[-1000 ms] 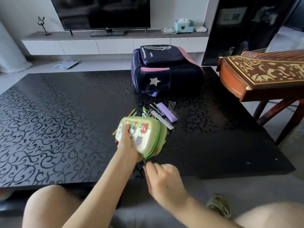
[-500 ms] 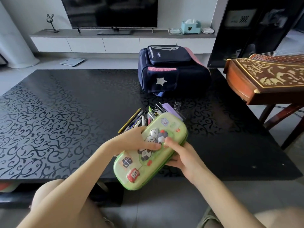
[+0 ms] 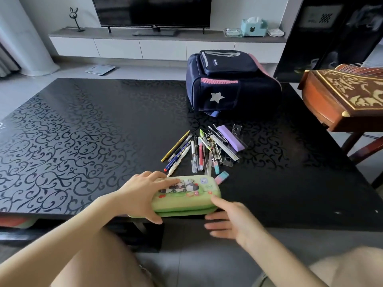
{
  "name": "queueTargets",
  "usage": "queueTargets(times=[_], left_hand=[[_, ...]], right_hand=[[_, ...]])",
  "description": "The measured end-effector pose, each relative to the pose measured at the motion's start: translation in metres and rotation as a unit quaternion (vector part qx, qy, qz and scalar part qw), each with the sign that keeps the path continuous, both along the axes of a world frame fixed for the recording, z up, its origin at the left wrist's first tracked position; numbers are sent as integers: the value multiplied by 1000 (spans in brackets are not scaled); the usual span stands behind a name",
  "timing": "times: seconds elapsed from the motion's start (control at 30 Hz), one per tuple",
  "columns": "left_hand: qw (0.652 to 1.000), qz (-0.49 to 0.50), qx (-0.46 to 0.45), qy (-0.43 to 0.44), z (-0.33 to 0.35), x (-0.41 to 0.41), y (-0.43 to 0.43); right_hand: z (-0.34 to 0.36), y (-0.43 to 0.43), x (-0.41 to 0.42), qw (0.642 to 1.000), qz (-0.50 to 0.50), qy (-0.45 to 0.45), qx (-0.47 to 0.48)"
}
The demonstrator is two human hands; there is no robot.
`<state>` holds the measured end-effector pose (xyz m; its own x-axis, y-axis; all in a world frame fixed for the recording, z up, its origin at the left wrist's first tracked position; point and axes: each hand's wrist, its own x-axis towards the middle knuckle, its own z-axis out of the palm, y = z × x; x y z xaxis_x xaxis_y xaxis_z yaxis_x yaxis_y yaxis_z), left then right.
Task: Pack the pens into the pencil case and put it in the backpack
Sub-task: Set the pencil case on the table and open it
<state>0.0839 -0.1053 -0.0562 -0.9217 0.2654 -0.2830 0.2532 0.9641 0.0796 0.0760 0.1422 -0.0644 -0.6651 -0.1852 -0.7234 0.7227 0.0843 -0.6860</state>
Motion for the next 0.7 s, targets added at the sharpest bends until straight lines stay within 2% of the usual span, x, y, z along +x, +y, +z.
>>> queueTargets(times=[0.03, 0.1, 0.13, 0.2, 0.27, 0.3, 0.33, 0.4, 0.47, 0.57, 0.6, 0.63, 0.7], left_hand=[[1000, -5, -4, -7, 1, 0, -2], [999, -17, 1, -37, 2, -4, -5], [998, -15, 25, -63, 6, -8, -8], [984, 19, 140, -111, 15, -20, -18], [956, 70, 257, -124, 24, -31, -28], [951, 82, 273, -121, 26, -33, -30], [958, 81, 243, -128, 27, -32, -29], [986, 49, 80, -138, 20, -21, -24], [995, 1, -40, -96, 9, -4, -15], [998, -18, -34, -47, -3, 8, -11], [999, -13, -19, -46, -3, 8, -11], [999, -5, 2, -46, -3, 4, -13], [995, 17, 62, -80, 4, -4, -21]], right_hand=[[-4, 9, -5, 993, 20, 79, 88], [-9, 24, -15, 947, 68, 224, 220], [-11, 27, -21, 929, 85, 264, 244], [-12, 32, -32, 913, 98, 307, 249], [-9, 29, -44, 904, 100, 329, 254], [-9, 26, -49, 905, 107, 331, 247], [-8, 22, -50, 909, 123, 325, 230], [-10, 11, -44, 908, 182, 322, 196], [-13, 3, -36, 871, 279, 340, 219], [-15, 1, -40, 768, 372, 416, 314], [-17, 0, -42, 760, 376, 427, 316], [-20, 0, -44, 768, 361, 435, 303], [-30, -1, -45, 813, 307, 424, 254]])
